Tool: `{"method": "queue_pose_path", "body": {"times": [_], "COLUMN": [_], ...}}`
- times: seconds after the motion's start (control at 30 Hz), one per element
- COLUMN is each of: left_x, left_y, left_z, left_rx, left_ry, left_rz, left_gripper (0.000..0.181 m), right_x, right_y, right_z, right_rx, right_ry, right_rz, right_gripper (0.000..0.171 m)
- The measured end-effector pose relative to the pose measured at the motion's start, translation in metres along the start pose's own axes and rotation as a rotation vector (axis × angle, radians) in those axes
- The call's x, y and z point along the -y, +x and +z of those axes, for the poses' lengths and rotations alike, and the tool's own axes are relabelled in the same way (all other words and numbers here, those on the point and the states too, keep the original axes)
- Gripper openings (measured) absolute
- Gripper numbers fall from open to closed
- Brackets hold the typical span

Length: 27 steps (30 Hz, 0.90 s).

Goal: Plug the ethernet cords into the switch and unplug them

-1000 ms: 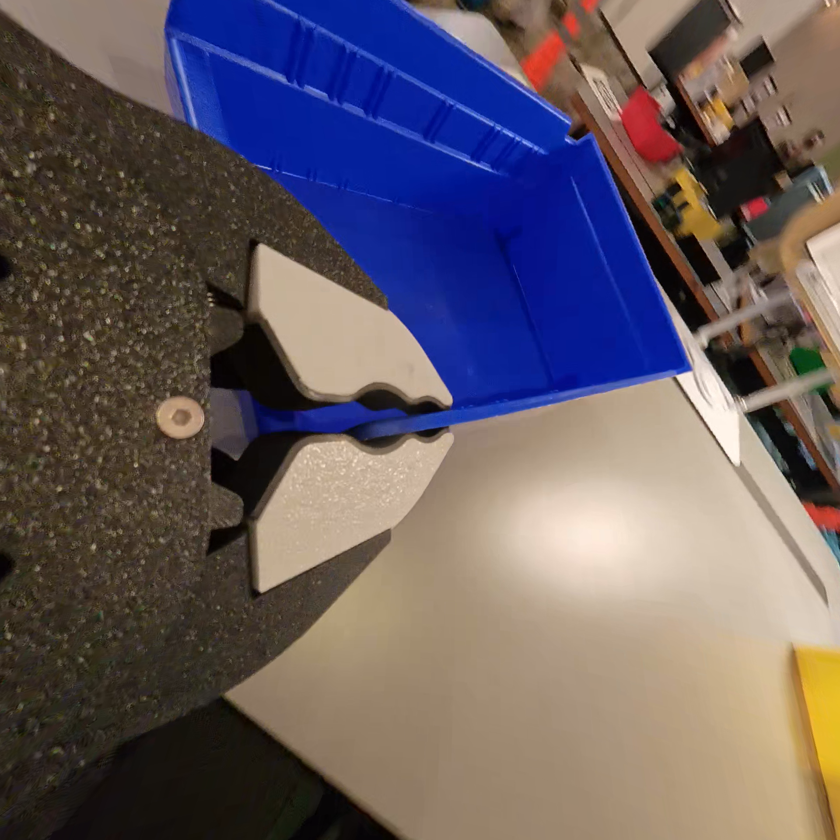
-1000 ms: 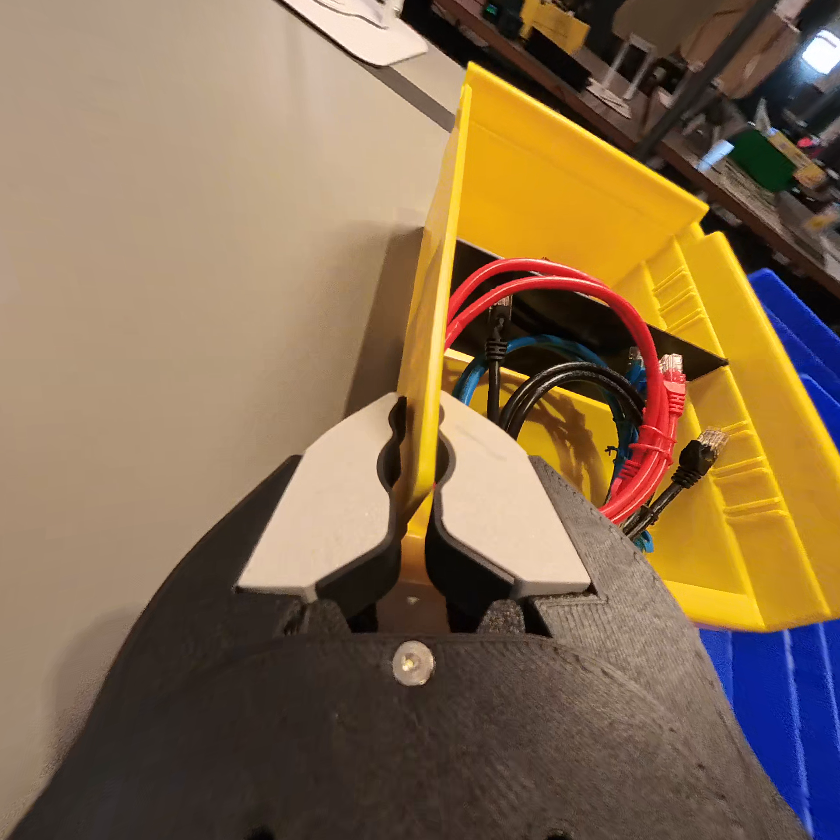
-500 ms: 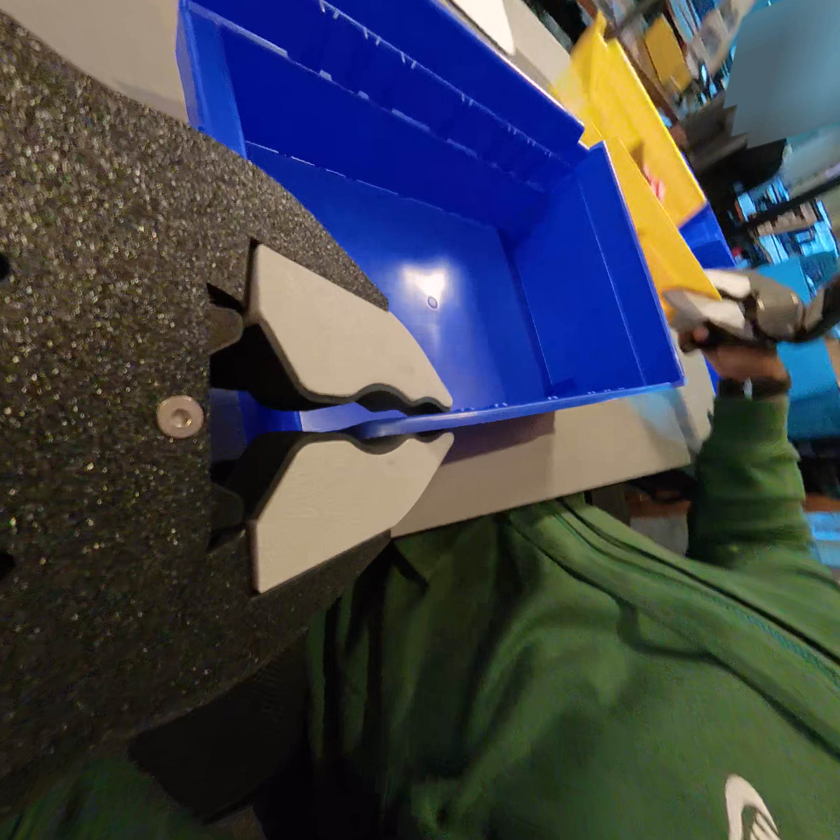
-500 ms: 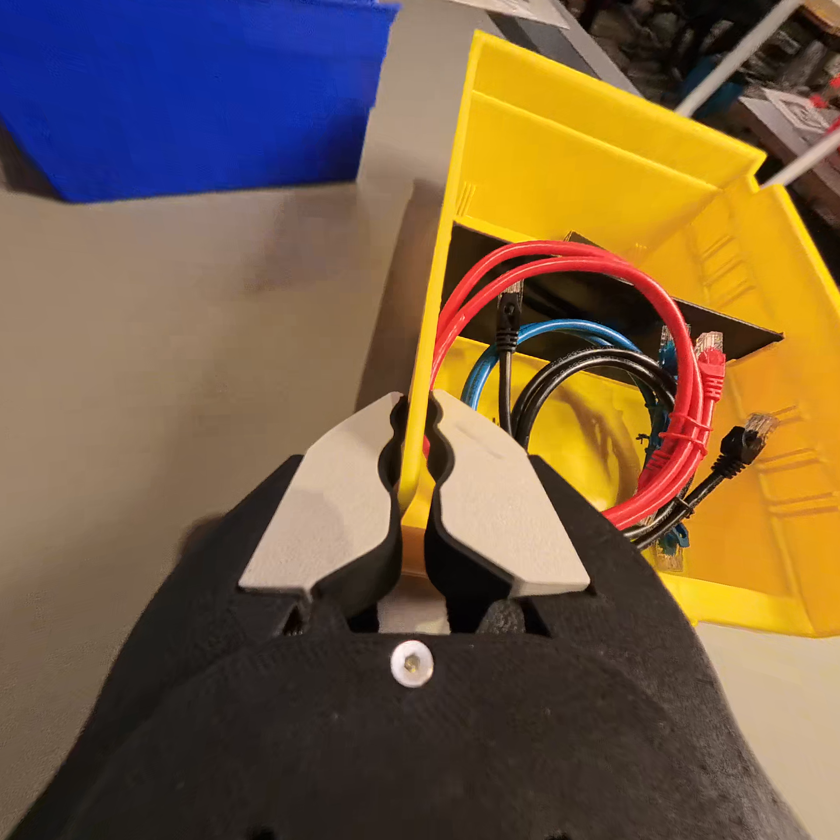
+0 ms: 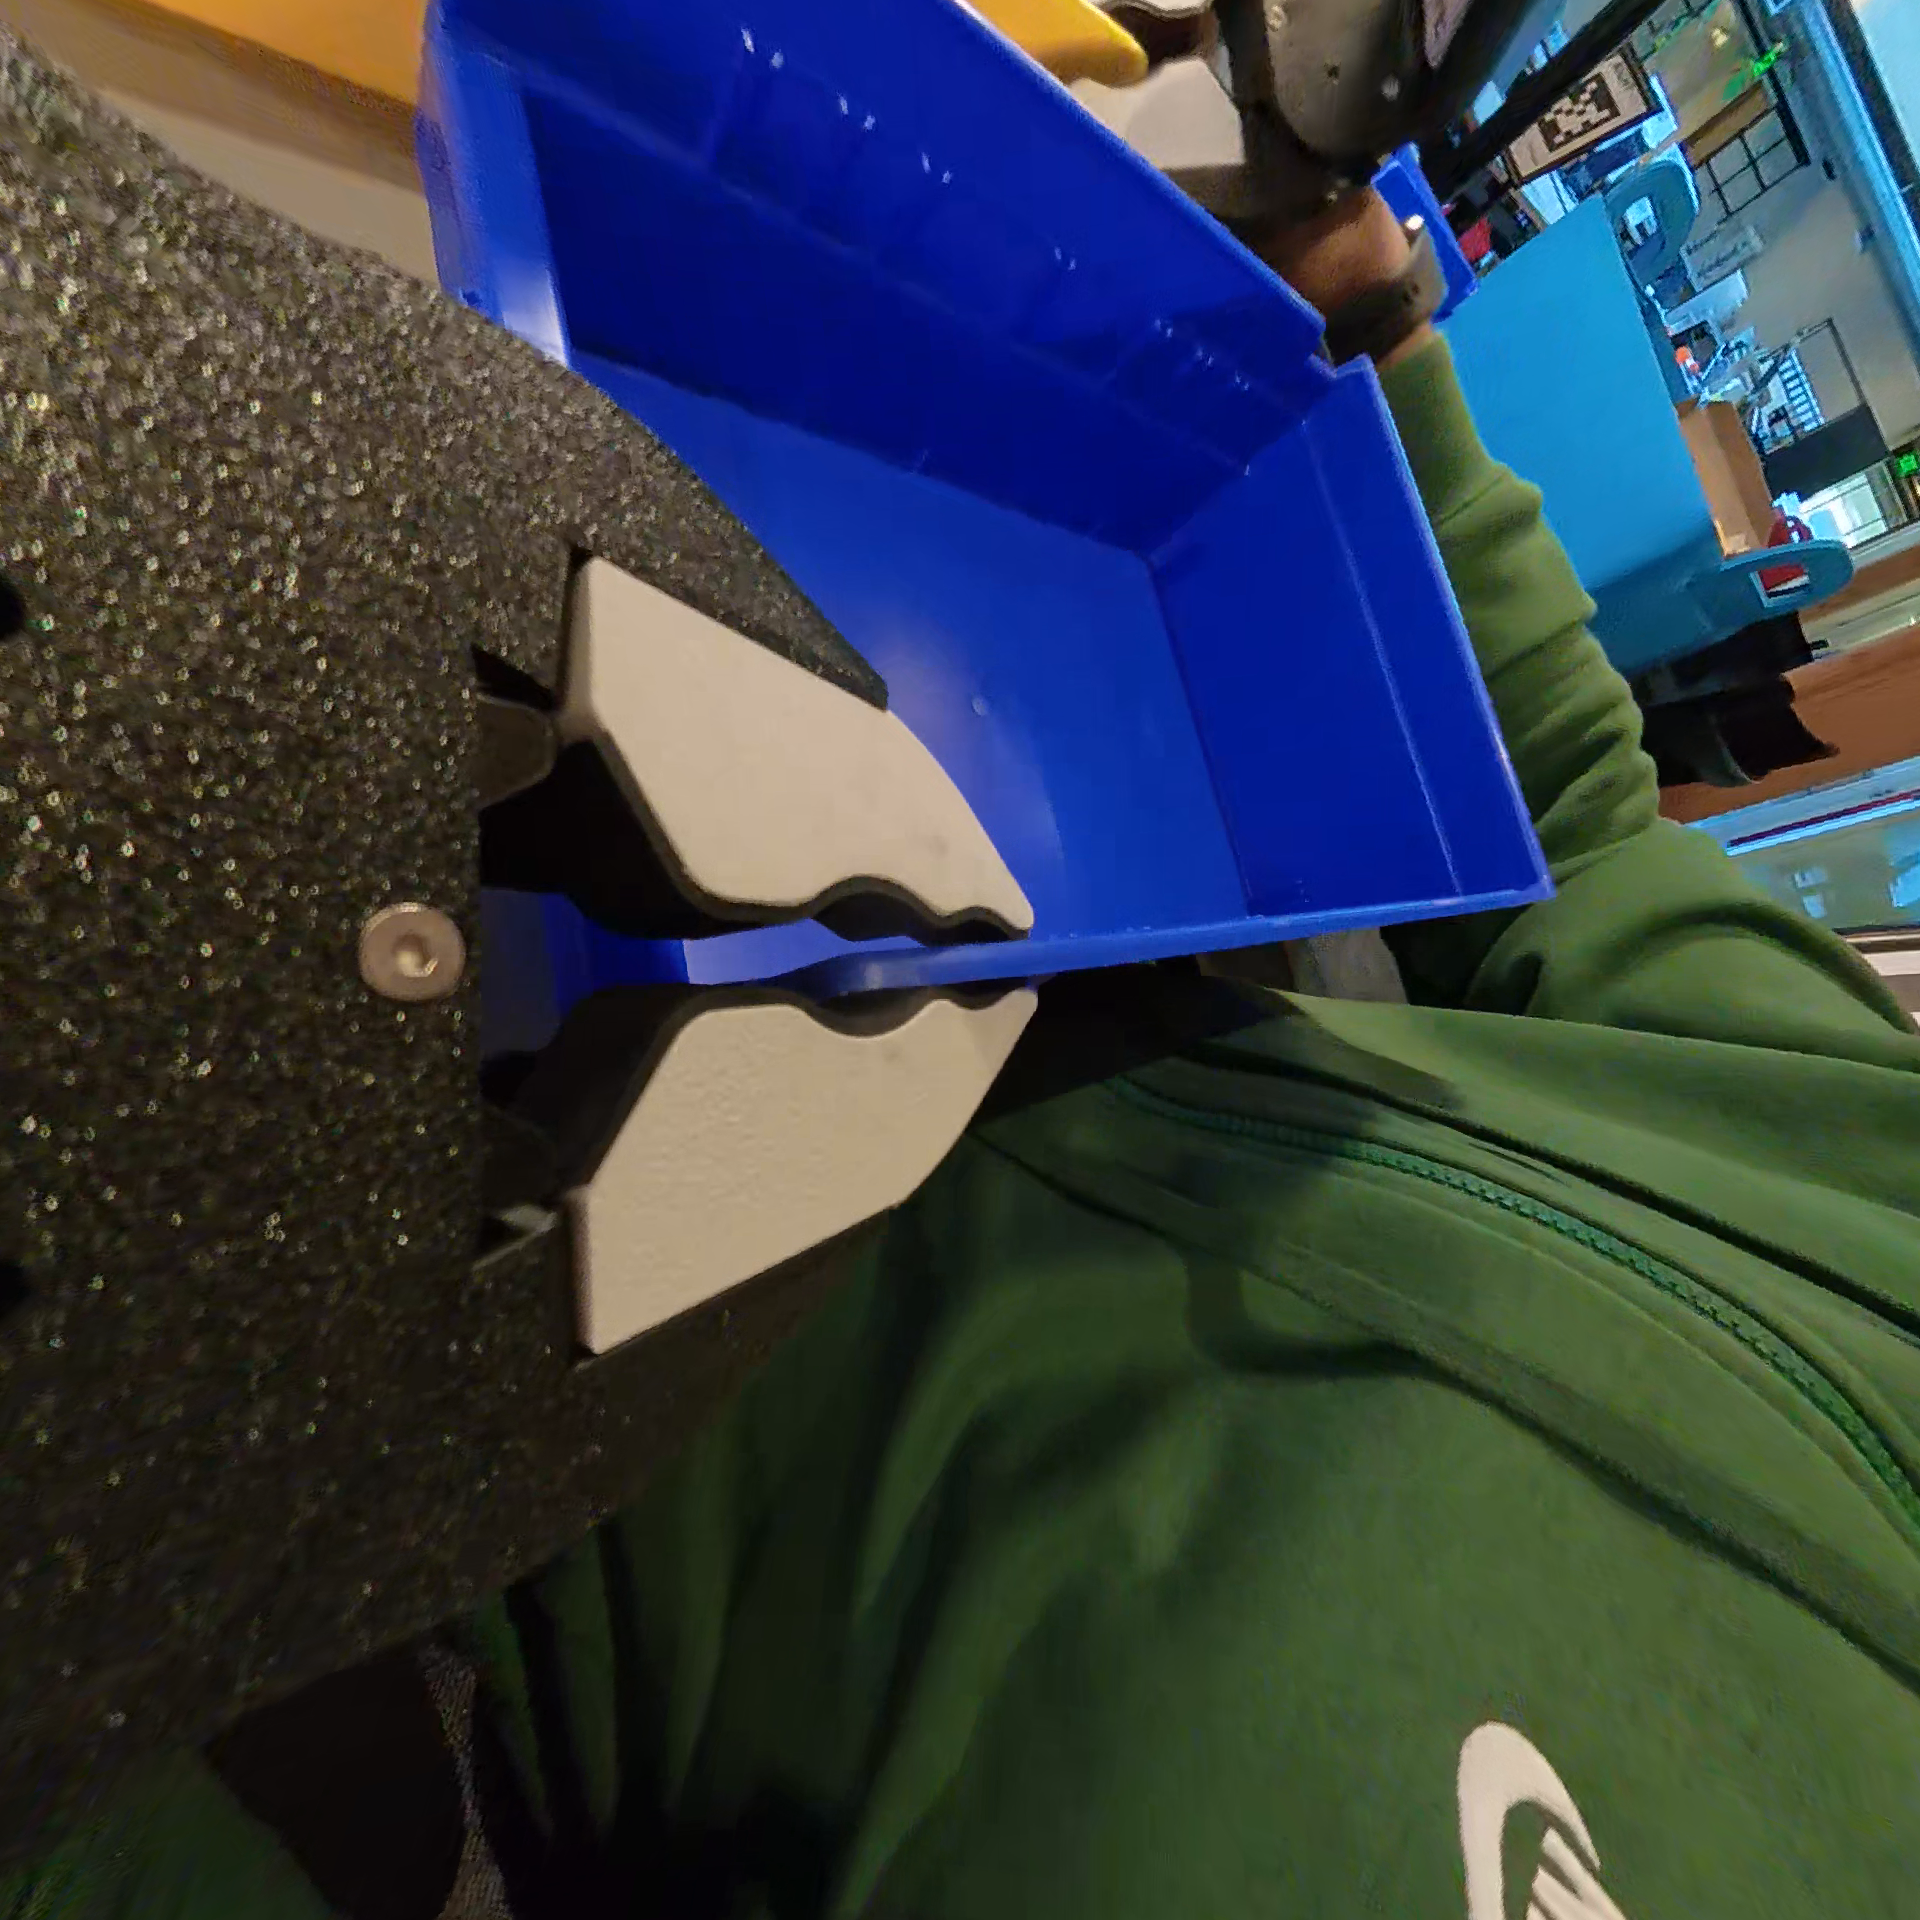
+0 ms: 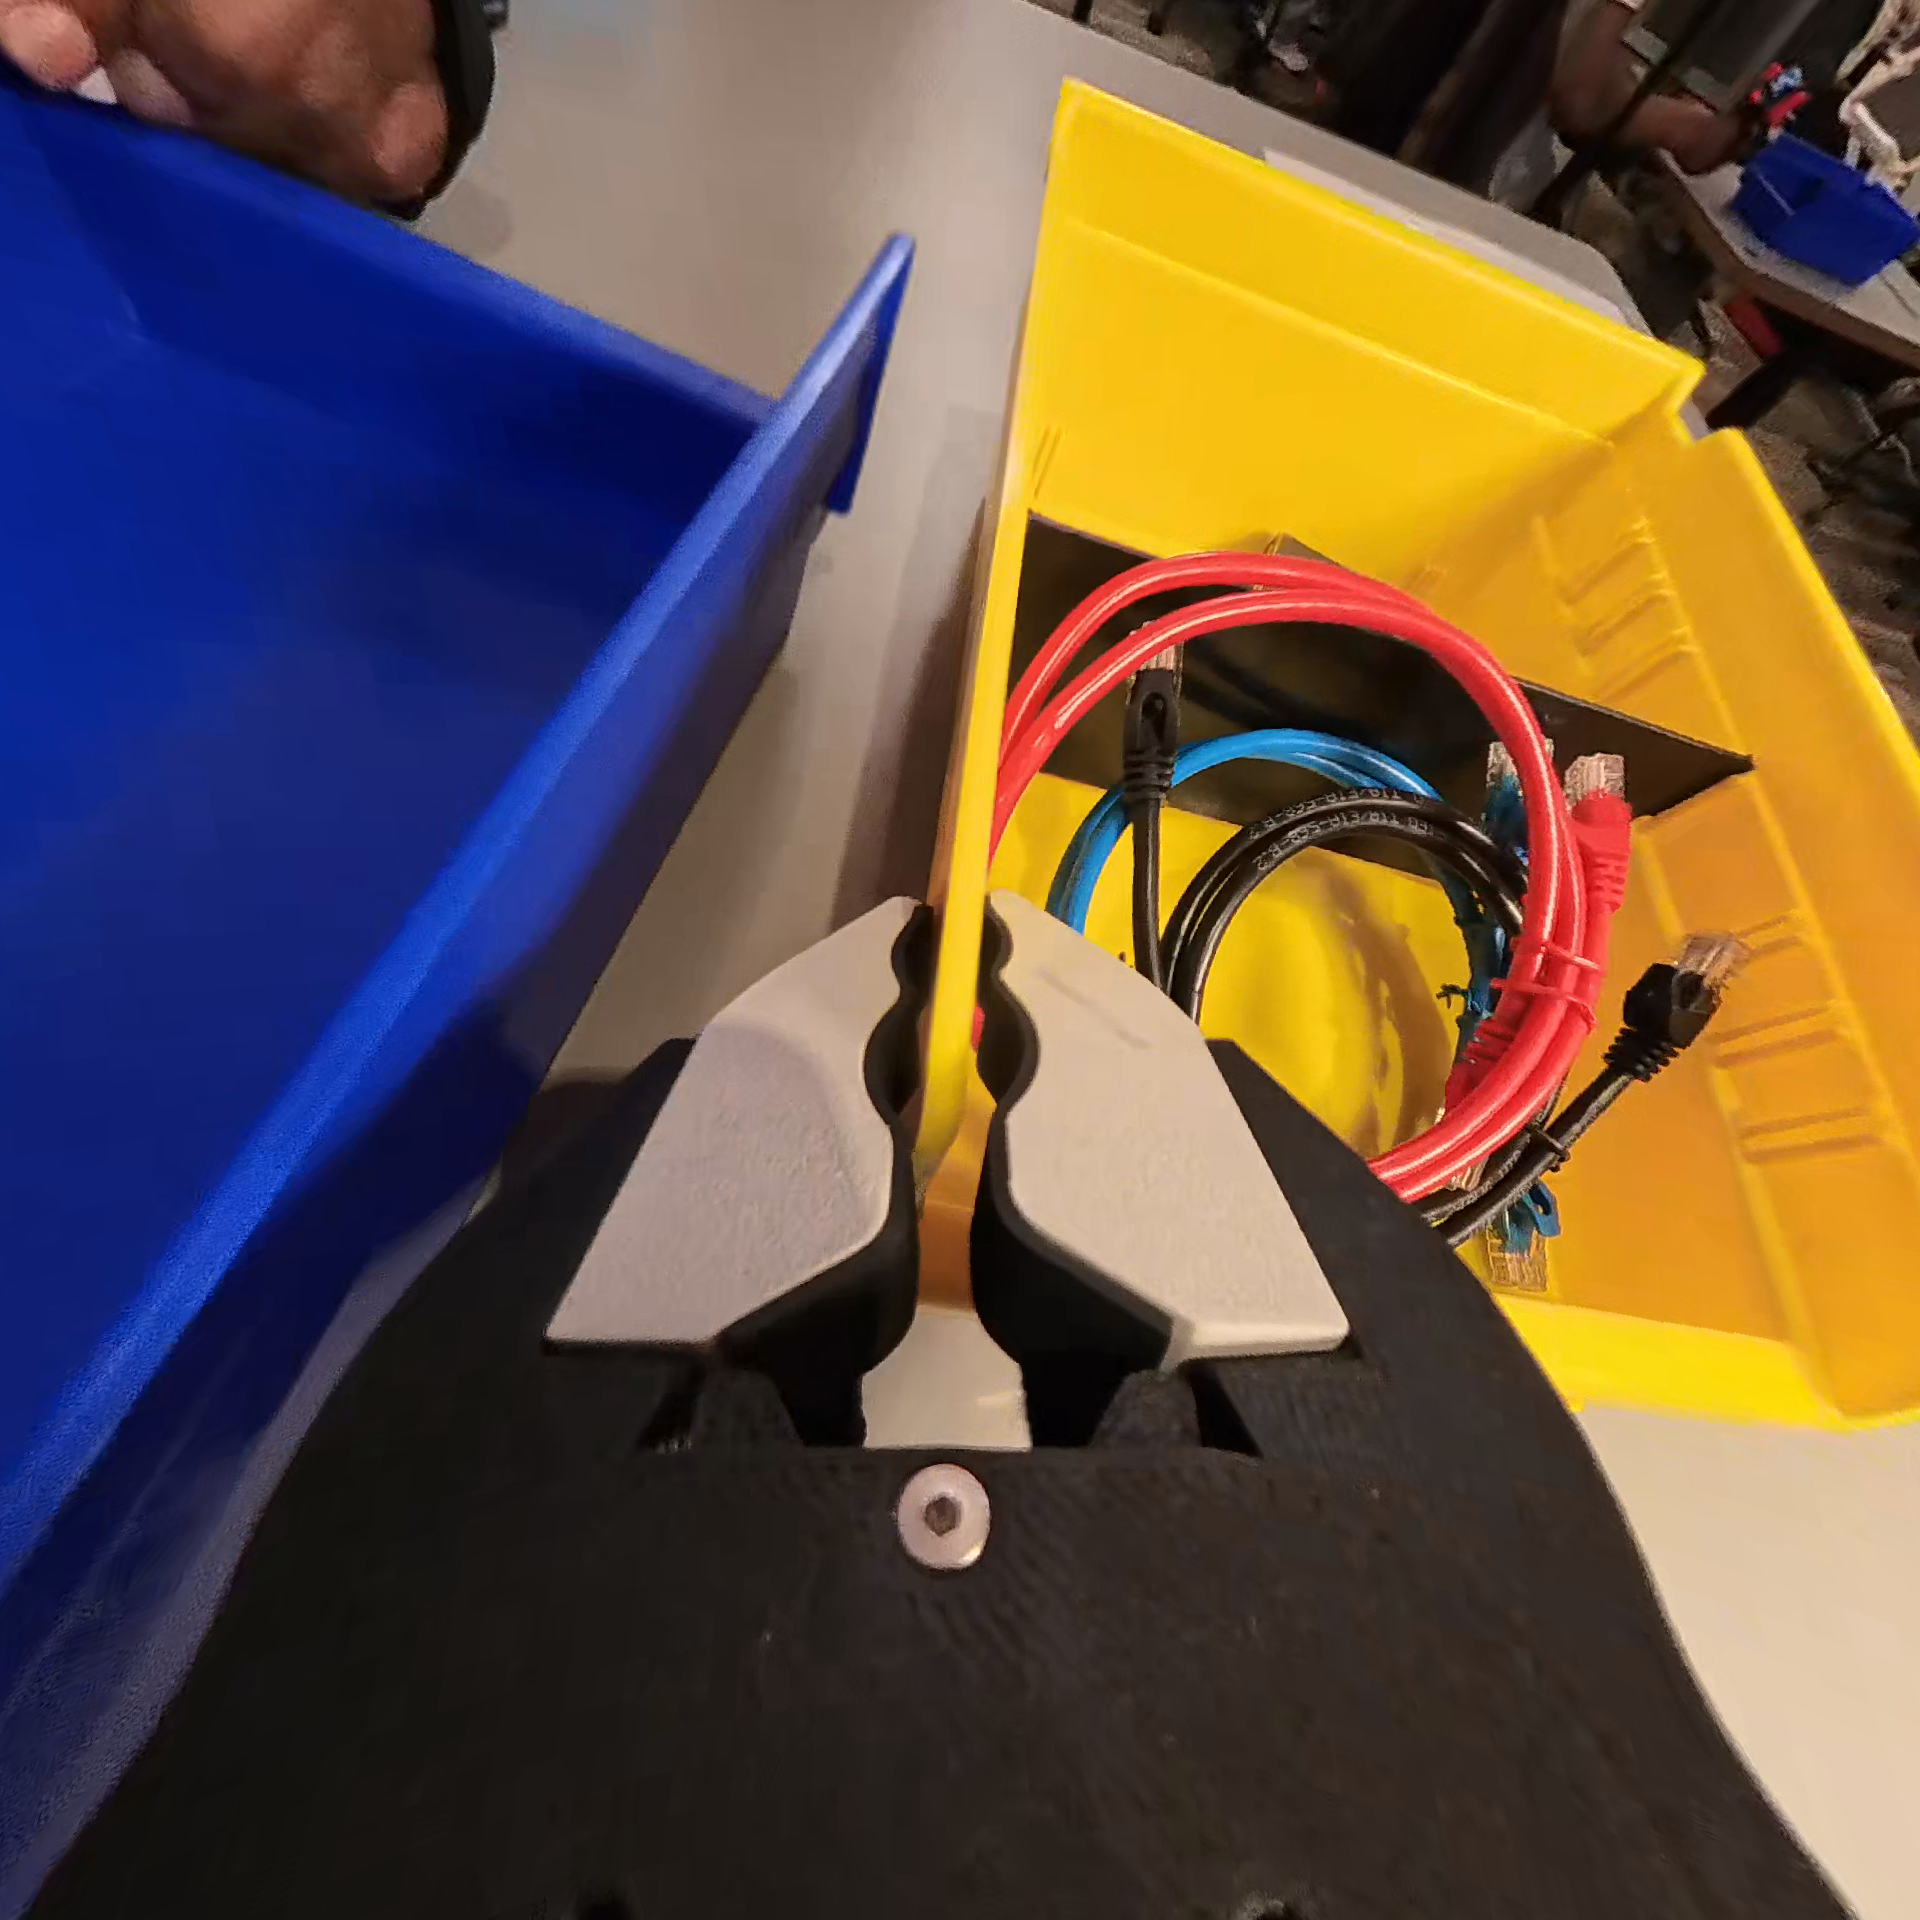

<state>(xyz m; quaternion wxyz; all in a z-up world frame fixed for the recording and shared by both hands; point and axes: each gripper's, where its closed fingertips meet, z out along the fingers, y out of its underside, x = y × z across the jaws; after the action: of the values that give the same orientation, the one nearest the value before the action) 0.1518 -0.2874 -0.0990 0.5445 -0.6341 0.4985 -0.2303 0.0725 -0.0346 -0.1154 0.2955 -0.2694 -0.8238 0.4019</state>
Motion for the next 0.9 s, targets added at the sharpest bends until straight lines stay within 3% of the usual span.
{"method": "queue_pose_path", "body": {"times": [0.07, 0.17, 0.23, 0.37, 0.43, 0.53, 0.63, 0.7, 0.8, 0.9], "left_x": [0.002, 0.002, 0.004, 0.023, 0.036, 0.043, 0.019, -0.005, -0.048, -0.080], "left_y": [0.000, -0.001, 0.002, 0.004, -0.010, -0.067, -0.140, -0.178, -0.222, -0.246], "left_z": [0.005, 0.006, 0.002, -0.016, -0.035, -0.083, -0.149, -0.182, -0.201, -0.196], "left_rx": [0.002, 0.041, 0.061, 0.132, 0.243, 0.565, 0.917, 1.048, 1.128, 1.110], "left_ry": [0.001, 0.004, 0.007, 0.055, 0.087, 0.129, 0.194, 0.234, 0.119, -0.050], "left_rz": [0.006, 0.023, 0.025, 0.016, -0.005, -0.167, -0.531, -0.710, -0.863, -0.954], "left_gripper": [0.004, 0.006, 0.025, 0.052, 0.059, 0.073, 0.076, 0.074, 0.076, 0.083], "right_x": [0.005, 0.015, 0.026, 0.036, 0.028, 0.015, 0.024, 0.021, 0.015, 0.009], "right_y": [0.001, 0.006, 0.015, 0.036, 0.045, 0.026, -0.045, -0.087, -0.124, -0.138], "right_z": [0.007, 0.000, -0.020, -0.077, -0.113, -0.163, -0.177, -0.178, -0.180, -0.173], "right_rx": [-0.015, -0.050, -0.103, -0.265, -0.416, -0.596, -0.533, -0.532, -0.583, -0.587], "right_ry": [0.017, 0.083, 0.147, 0.205, 0.140, 0.050, 0.147, 0.145, 0.139, 0.099], "right_rz": [-0.008, 0.022, 0.043, 0.085, 0.144, 0.381, 0.566, 0.606, 0.647, 0.657], "right_gripper": [0.009, 0.037, 0.048, 0.053, 0.056, 0.059, 0.066, 0.070, 0.074, 0.069]}}
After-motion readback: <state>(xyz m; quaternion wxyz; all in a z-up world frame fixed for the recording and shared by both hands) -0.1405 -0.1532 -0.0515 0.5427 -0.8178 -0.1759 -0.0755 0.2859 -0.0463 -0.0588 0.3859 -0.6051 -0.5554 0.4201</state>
